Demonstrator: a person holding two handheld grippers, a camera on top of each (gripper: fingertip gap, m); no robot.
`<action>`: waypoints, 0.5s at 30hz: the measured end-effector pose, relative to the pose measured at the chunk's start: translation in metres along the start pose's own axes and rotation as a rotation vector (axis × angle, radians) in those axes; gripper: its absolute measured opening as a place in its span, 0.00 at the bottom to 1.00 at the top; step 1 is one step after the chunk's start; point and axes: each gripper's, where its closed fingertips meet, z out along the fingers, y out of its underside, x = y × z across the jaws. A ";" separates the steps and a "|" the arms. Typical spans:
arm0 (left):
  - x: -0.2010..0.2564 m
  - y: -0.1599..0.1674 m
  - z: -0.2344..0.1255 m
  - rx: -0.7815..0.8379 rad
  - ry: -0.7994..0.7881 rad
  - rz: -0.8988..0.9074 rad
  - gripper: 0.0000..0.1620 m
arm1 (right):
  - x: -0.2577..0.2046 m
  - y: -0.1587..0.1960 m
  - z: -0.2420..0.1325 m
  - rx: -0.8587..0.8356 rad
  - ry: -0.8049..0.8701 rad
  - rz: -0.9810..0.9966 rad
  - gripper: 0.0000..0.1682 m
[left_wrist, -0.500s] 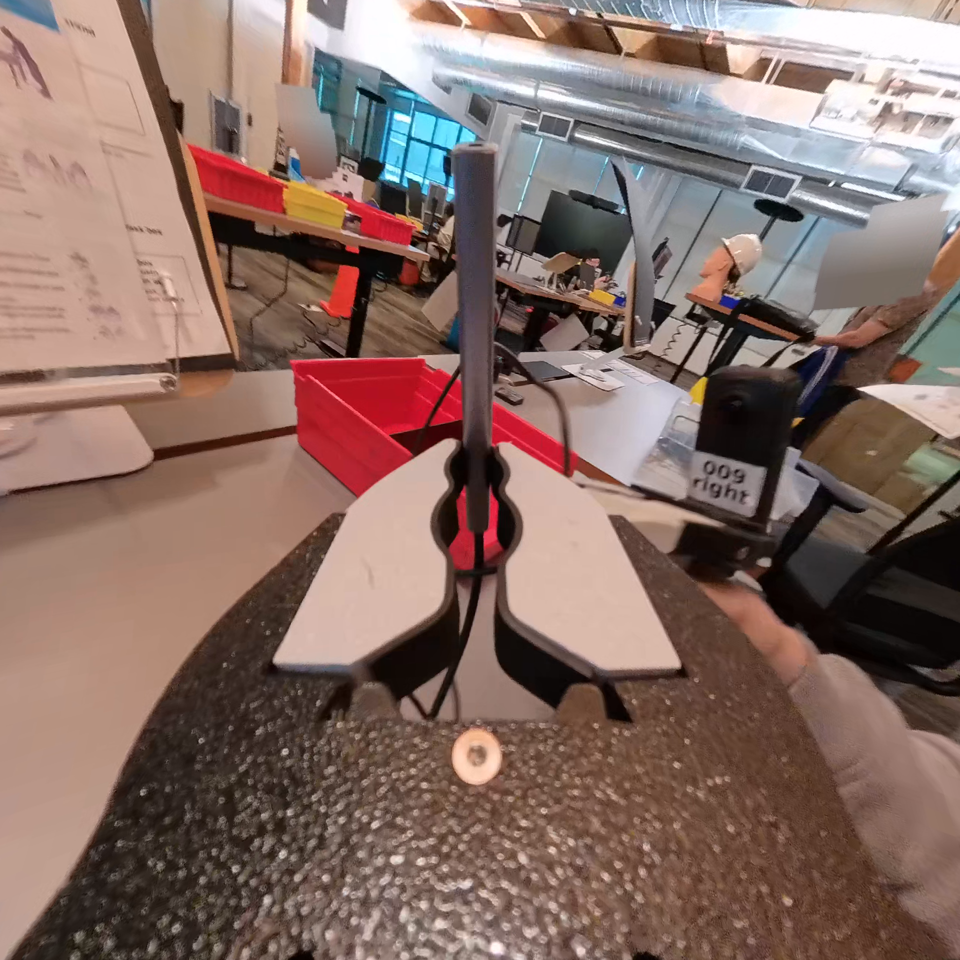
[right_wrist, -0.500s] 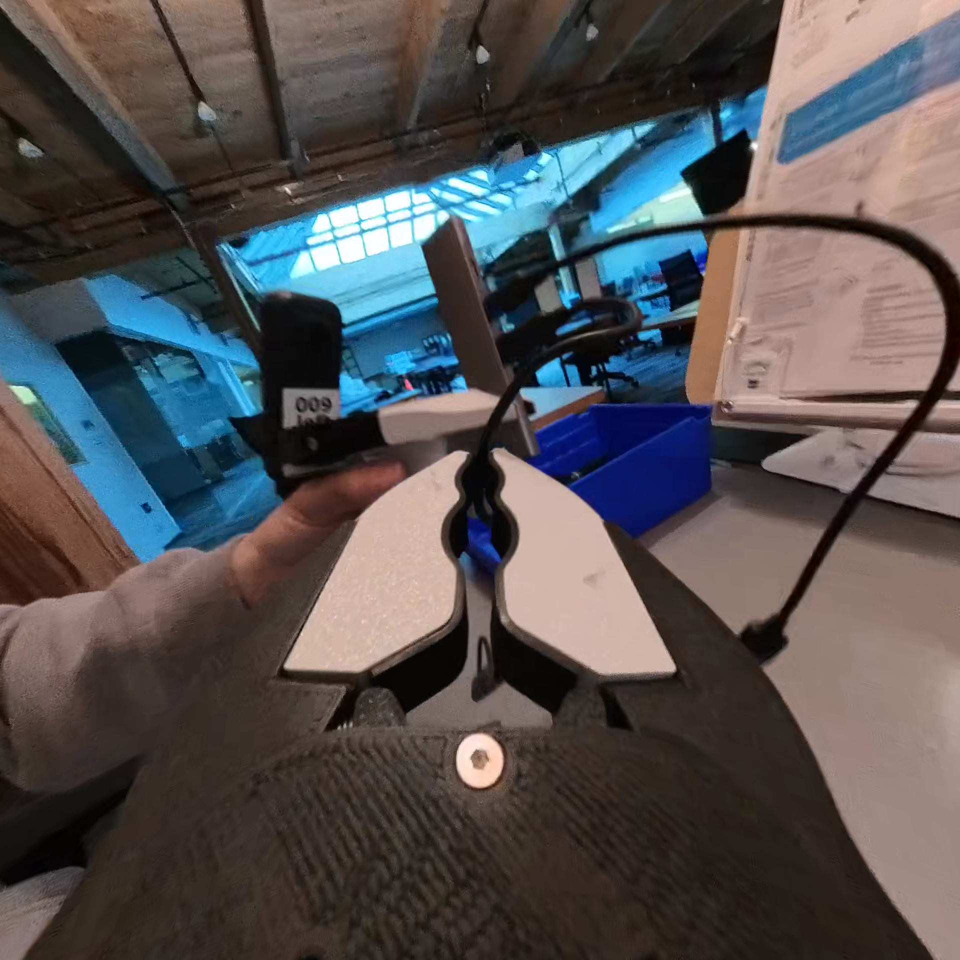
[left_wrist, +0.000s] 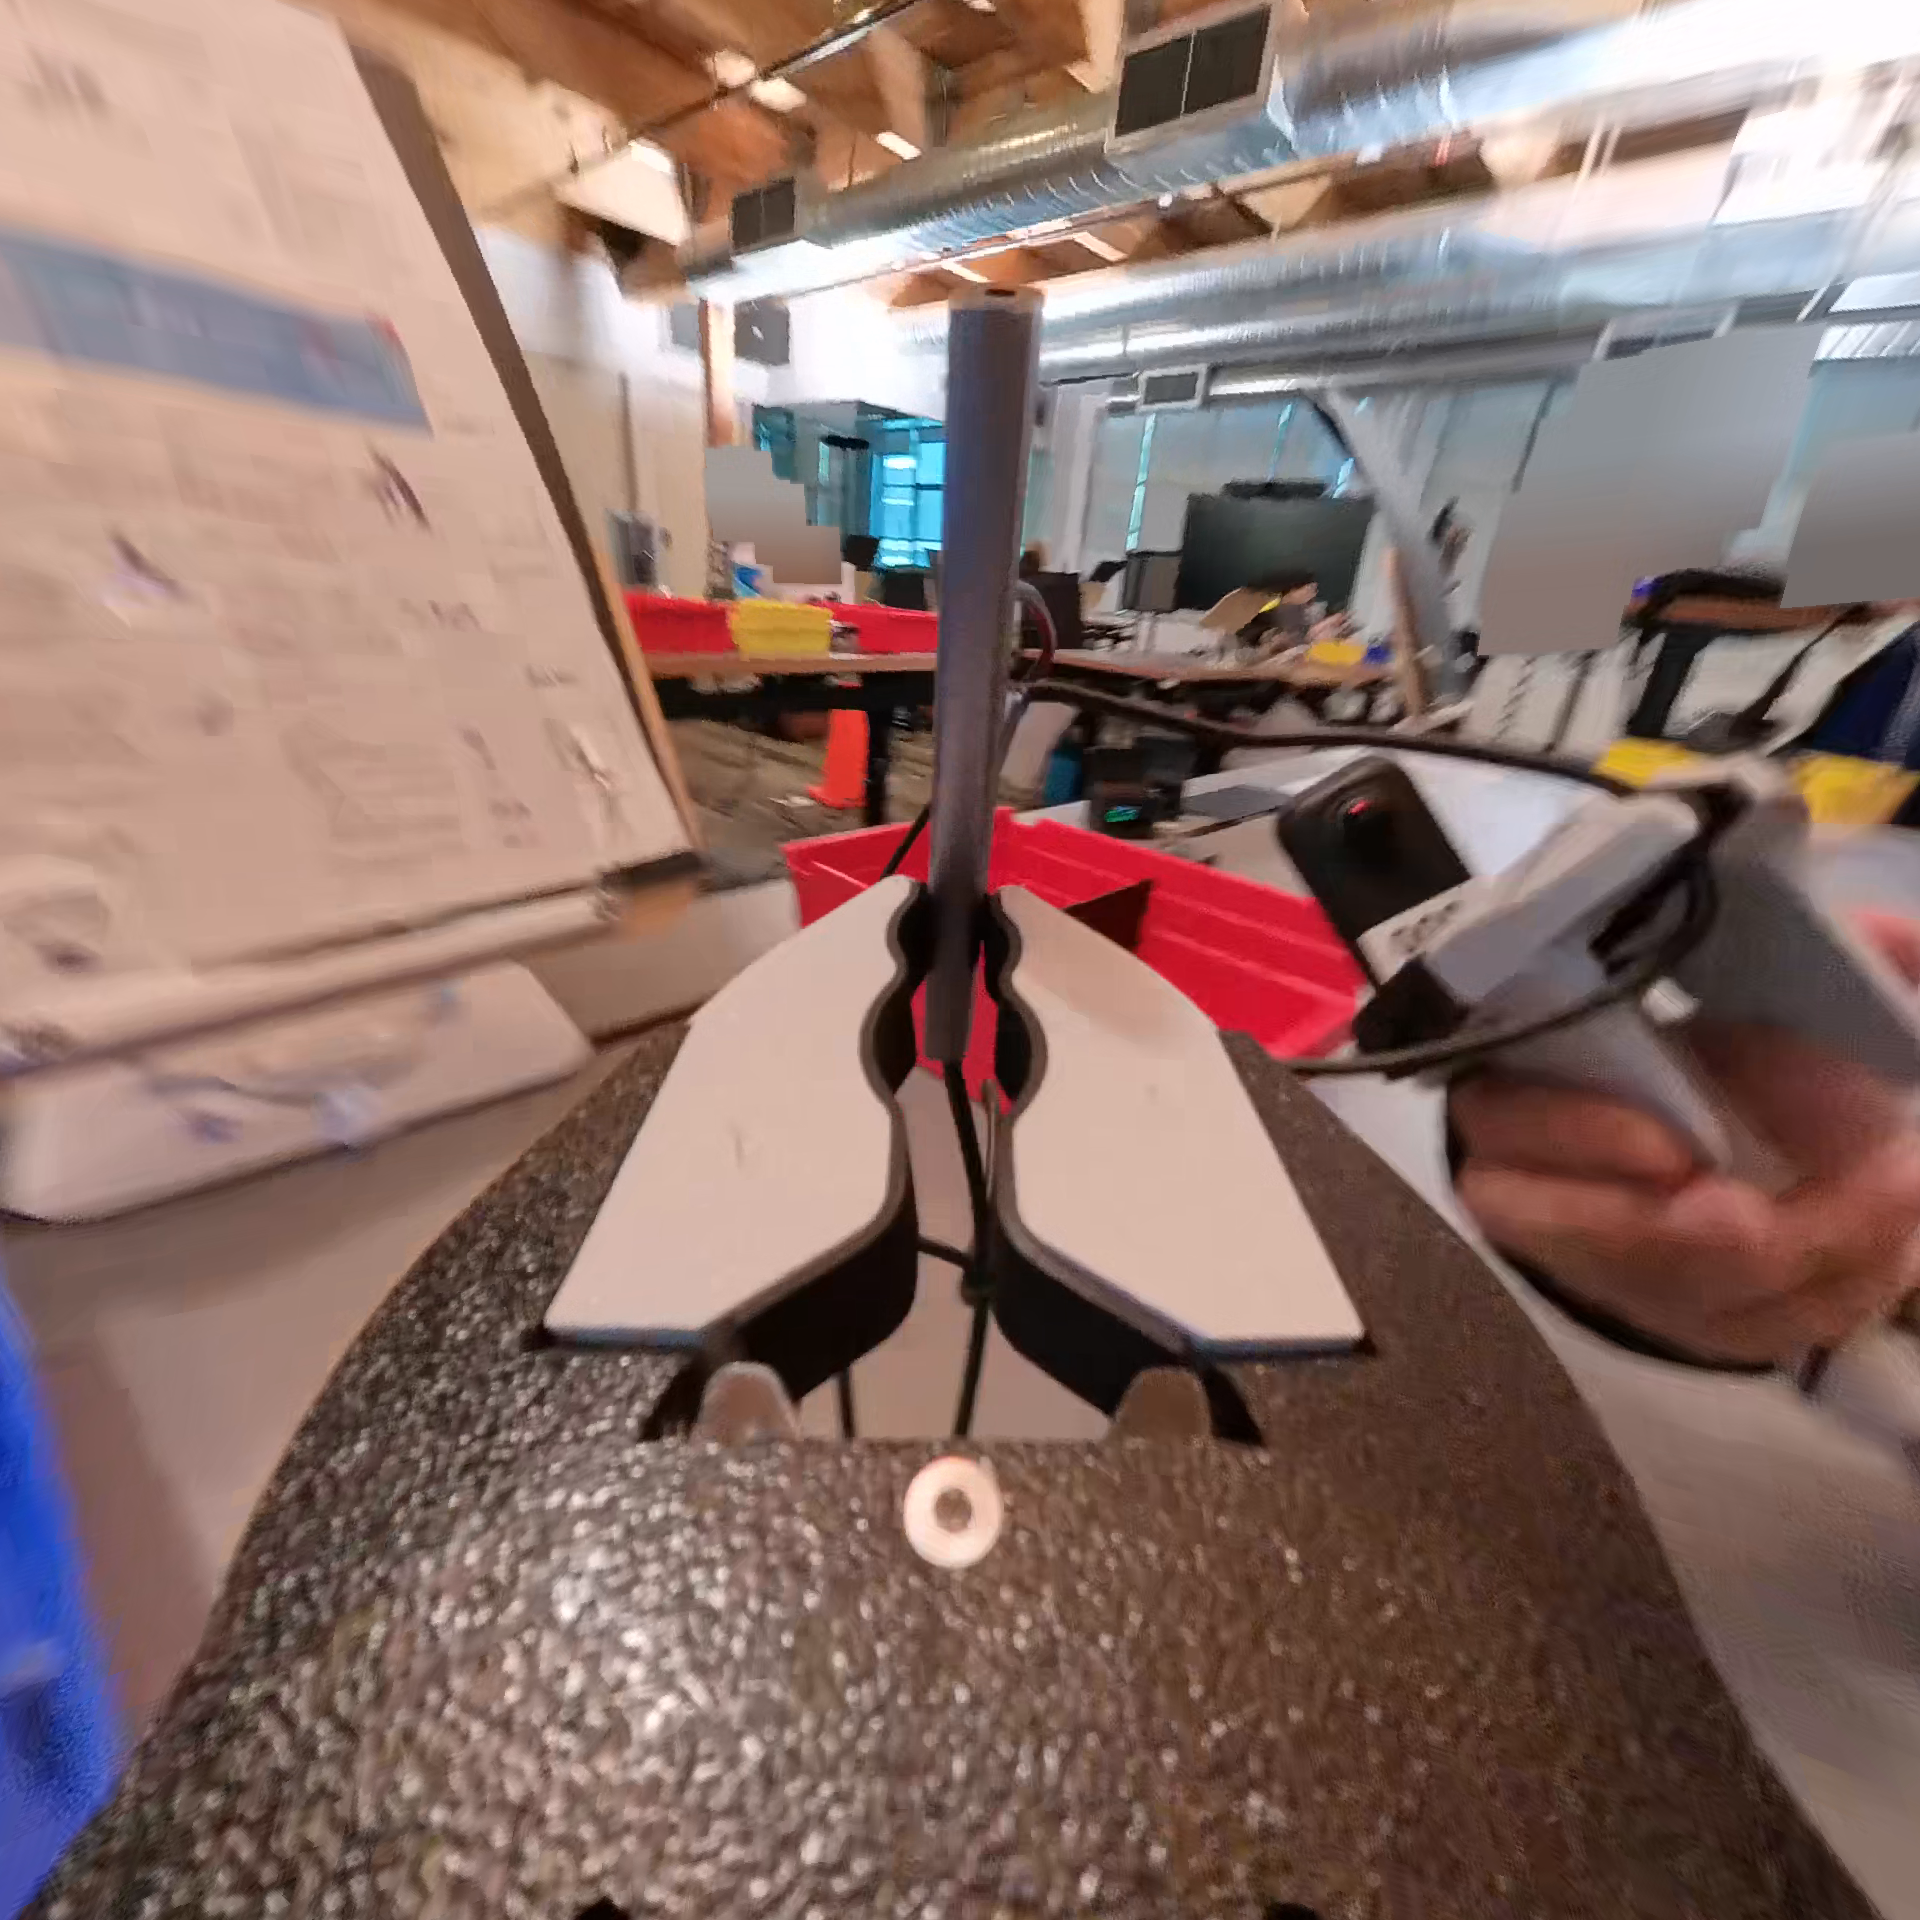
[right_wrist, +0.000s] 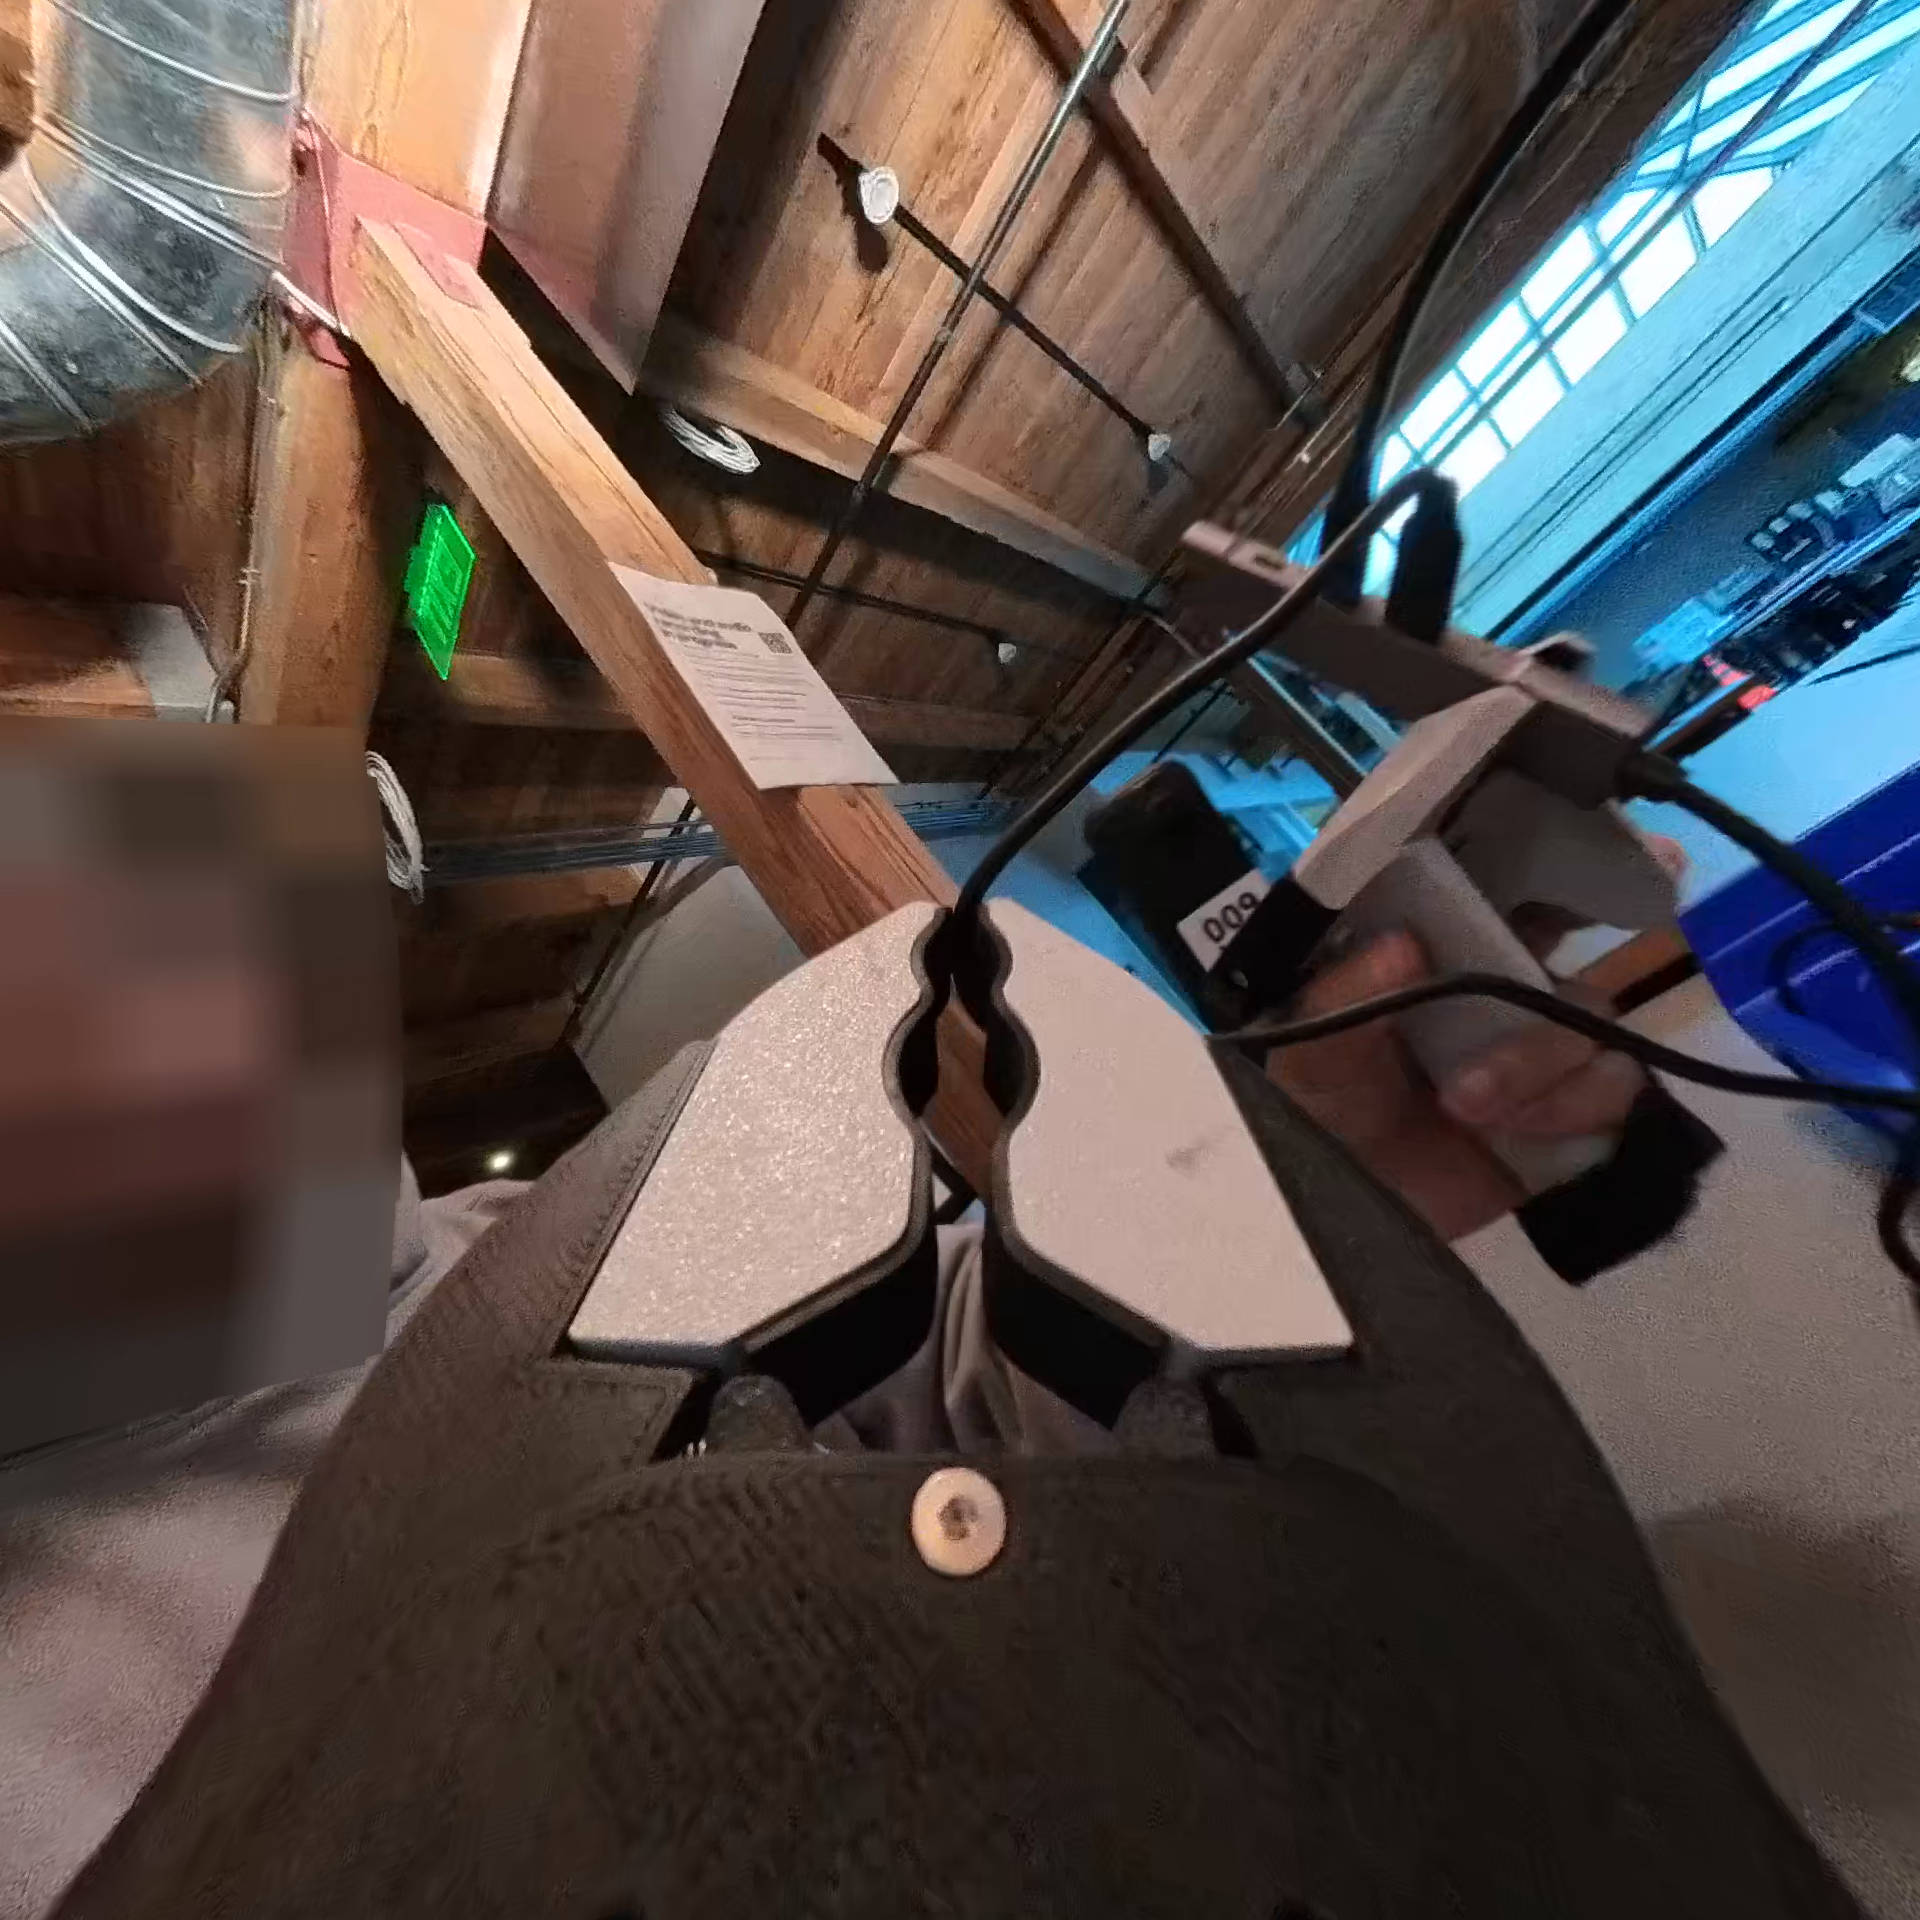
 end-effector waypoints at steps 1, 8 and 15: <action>-0.001 -0.008 -0.003 0.009 -0.014 0.097 0.06 | -0.004 -0.009 -0.009 0.020 0.014 -0.024 0.02; 0.024 -0.050 -0.007 -0.010 -0.003 0.571 0.05 | -0.005 -0.066 -0.049 0.143 0.574 -0.618 0.02; 0.021 -0.062 0.010 -0.155 -0.148 0.384 0.06 | 0.007 -0.051 -0.032 -0.142 1.063 -1.102 0.17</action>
